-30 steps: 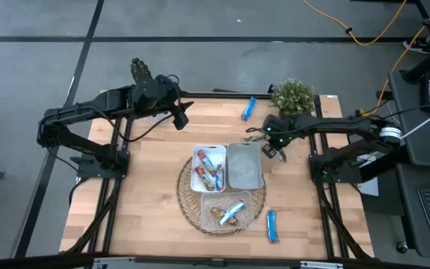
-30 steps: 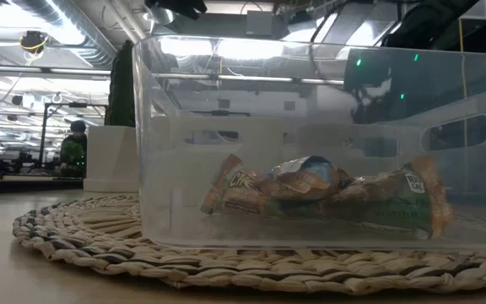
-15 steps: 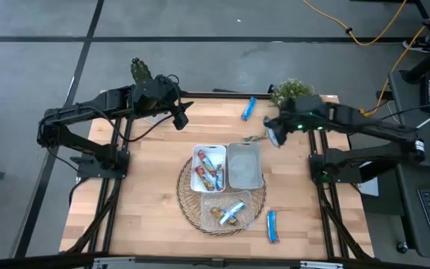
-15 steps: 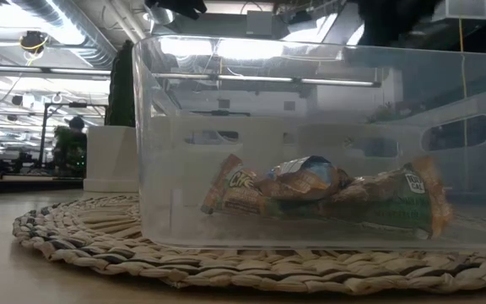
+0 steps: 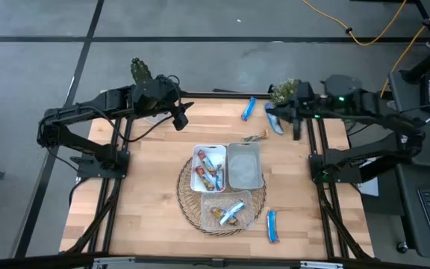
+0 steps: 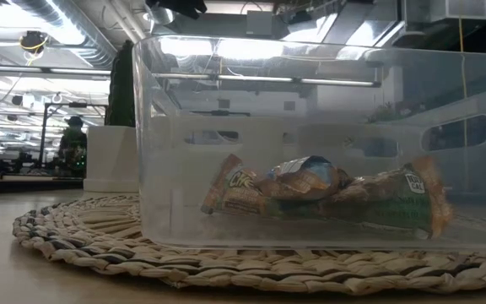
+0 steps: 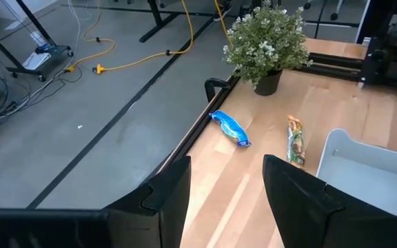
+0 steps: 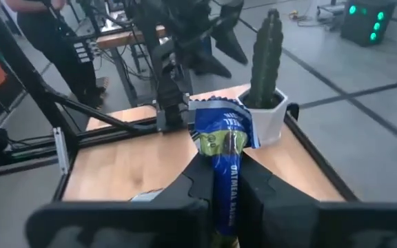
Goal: Pick and place Granola Bars by type
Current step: Put the blue granola bar into the gray bin
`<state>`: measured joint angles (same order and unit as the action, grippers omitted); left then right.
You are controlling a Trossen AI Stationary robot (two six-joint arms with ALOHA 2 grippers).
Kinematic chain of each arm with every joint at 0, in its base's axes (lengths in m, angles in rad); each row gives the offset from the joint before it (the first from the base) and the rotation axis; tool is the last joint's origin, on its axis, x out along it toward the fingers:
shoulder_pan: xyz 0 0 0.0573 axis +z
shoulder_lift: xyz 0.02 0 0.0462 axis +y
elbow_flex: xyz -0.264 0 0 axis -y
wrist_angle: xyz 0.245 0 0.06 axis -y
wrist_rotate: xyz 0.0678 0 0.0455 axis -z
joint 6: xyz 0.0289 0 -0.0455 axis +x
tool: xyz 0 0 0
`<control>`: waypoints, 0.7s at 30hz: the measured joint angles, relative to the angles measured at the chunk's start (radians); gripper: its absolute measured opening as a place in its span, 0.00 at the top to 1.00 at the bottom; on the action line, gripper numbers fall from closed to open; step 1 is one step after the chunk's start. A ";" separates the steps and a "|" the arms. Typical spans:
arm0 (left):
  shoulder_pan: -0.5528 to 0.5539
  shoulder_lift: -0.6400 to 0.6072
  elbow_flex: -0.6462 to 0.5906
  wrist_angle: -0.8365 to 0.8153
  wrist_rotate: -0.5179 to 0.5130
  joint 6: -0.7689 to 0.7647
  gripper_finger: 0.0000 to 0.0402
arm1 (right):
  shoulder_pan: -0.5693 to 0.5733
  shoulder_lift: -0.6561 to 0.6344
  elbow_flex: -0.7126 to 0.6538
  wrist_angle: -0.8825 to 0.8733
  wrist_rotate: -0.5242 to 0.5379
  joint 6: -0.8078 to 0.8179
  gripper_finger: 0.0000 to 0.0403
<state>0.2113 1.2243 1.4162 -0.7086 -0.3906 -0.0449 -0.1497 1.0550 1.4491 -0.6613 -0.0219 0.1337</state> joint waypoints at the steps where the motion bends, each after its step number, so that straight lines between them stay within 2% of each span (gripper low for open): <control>1: 0.000 0.000 0.000 0.000 0.000 0.004 0.57 | 0.000 0.032 0.019 0.015 -0.002 -0.017 0.92; 8: 0.000 0.000 0.000 0.000 0.000 0.006 0.57 | 0.000 0.250 0.212 -0.028 -0.064 -0.115 0.92; 12: 0.000 0.000 0.000 0.000 0.000 0.006 0.57 | 0.000 0.310 0.227 -0.116 -0.066 -0.112 0.93; 15: 0.000 0.000 0.000 0.000 0.000 0.006 0.57 | 0.008 0.336 0.156 -0.178 -0.048 -0.071 0.93; 17: 0.000 0.000 0.000 0.000 0.000 0.006 0.57 | 0.019 0.346 0.053 -0.188 -0.030 -0.023 0.92; 21: 0.000 0.000 0.000 0.000 0.000 0.015 0.57 | 0.032 0.356 -0.200 -0.077 -0.027 0.061 0.90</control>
<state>0.2115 1.2243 1.4162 -0.7086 -0.3908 -0.0303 -0.1174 1.4111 1.2490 -0.7379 -0.0490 0.1949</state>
